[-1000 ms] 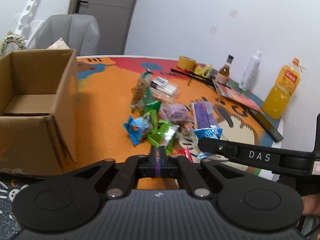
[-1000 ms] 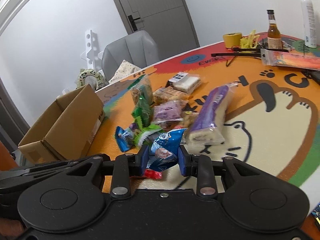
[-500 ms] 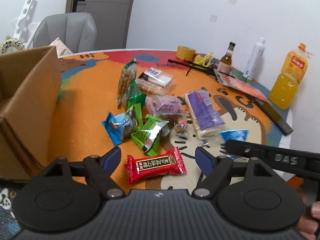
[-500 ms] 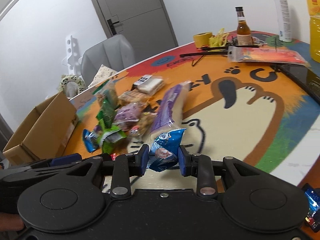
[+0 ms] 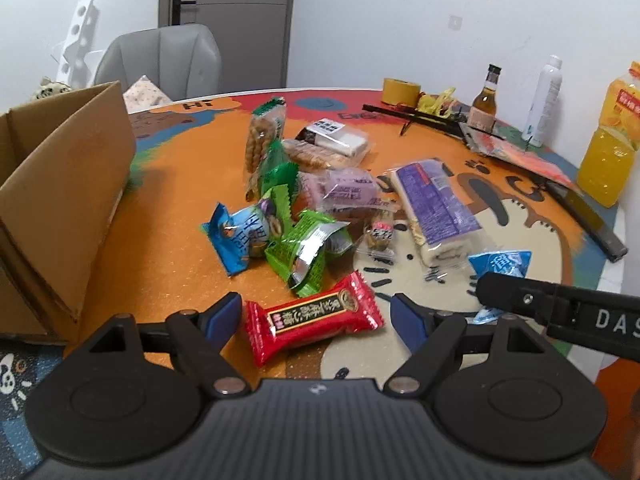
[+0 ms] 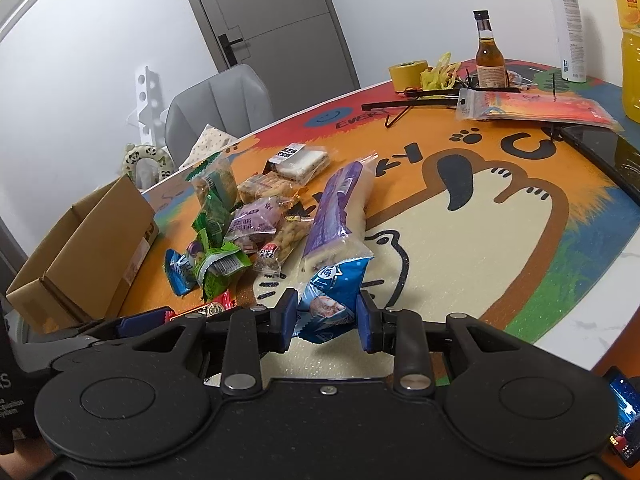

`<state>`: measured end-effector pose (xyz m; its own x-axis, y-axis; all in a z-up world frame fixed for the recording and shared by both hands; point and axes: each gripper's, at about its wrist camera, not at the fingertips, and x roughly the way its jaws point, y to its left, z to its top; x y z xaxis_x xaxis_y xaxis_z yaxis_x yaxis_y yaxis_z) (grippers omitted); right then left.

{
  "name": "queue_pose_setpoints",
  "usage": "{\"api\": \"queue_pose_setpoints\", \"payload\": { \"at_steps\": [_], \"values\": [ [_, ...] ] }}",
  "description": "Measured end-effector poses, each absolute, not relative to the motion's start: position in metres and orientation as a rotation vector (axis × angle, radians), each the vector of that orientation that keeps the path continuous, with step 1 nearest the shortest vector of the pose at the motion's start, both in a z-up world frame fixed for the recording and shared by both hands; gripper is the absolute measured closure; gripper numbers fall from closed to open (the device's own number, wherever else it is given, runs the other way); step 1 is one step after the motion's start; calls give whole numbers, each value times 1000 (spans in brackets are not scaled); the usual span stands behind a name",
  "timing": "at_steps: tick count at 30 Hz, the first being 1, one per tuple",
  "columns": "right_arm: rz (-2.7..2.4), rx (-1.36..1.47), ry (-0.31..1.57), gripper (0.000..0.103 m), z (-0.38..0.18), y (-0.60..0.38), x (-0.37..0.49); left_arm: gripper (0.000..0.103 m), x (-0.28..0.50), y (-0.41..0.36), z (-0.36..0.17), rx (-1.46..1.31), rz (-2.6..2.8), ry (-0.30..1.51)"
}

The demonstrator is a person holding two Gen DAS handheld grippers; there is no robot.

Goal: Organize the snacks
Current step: 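Lift the blue snack with the right gripper while the left gripper lifts the red bar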

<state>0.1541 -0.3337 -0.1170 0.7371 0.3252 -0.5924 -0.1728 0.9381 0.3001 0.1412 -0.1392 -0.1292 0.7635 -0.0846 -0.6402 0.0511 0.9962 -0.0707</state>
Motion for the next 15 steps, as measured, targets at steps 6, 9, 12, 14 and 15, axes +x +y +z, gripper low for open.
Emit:
{"api": "queue_pose_setpoints", "payload": {
  "at_steps": [6,9,12,14,15],
  "values": [
    [284,226,691,73,-116,-328,154,37,135,-130,-126,-47,-76,709],
    [297,218,686,73,-114,-321,152,60,132,-121,-123,-73,-88,709],
    [313,205,679,73,-111,-313,151,66,130,-112,-120,-93,-98,711],
    [322,199,673,73,-108,-309,150,69,128,-108,-117,-100,-101,701],
    [324,196,671,73,-107,-306,150,81,126,-105,-116,-107,-103,697]
  ]
}}
